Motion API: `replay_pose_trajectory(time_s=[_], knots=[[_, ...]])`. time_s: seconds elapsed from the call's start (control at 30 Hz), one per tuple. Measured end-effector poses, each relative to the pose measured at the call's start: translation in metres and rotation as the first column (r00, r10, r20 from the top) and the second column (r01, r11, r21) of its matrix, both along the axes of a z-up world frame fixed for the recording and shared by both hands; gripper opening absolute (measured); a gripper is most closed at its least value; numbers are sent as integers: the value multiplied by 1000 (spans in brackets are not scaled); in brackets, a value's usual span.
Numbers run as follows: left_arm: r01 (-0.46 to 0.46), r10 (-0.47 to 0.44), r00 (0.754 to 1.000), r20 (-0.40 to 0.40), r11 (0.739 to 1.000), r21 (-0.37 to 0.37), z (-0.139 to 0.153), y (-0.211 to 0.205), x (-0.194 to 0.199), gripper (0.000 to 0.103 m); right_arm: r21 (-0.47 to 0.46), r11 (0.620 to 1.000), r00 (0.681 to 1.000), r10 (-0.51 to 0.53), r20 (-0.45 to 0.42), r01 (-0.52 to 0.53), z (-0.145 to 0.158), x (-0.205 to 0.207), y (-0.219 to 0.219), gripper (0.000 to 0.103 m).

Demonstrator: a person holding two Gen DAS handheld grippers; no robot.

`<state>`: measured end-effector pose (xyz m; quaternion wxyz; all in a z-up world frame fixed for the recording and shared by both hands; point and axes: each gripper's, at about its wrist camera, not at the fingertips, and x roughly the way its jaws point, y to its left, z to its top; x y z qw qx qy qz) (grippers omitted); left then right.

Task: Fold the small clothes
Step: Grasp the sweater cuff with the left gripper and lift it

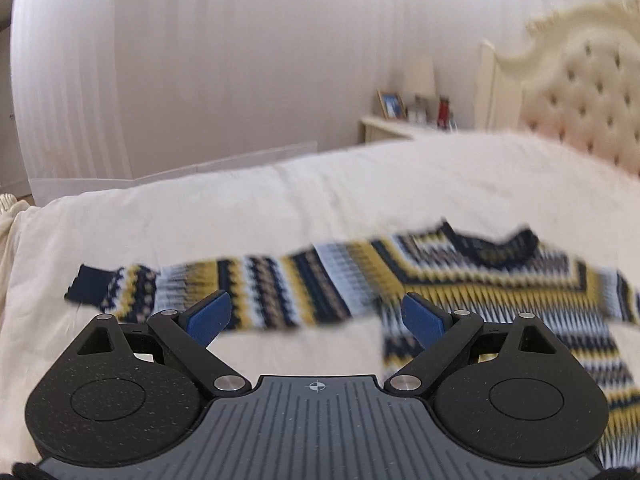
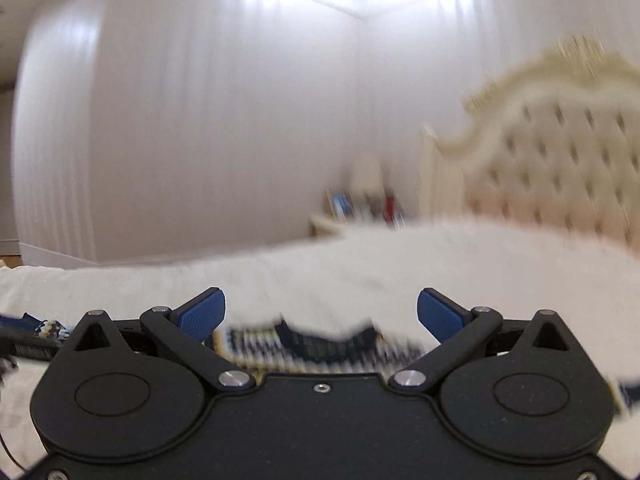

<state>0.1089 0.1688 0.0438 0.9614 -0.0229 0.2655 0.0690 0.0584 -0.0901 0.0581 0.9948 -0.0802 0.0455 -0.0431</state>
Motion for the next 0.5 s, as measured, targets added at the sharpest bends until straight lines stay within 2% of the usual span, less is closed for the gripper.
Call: replay_pose_trajectory(time_s=[0.1,0.17,0.23,0.33,0.5], knots=[[-53,54,999,-7,997,47,-4,24,19,93,-16,999,998,41,-55,-42,-2,28,7,101],[-96,98,995,-17,992,86,-12,40,32,92,39,995,992,94,-89,-91,-5,44,5,93],[-137,141,989,-41,987,88,-20,58,43,83,107,987,982,133,-132,-119,-12,61,4,88],[-173,173,983,-62,985,1,-36,86,51,82,199,970,970,178,-168,-143,-31,75,-1,88],[-278,274,960,-58,955,-103,-64,127,50,82,313,937,934,245,-260,-159,-61,77,-11,88]])
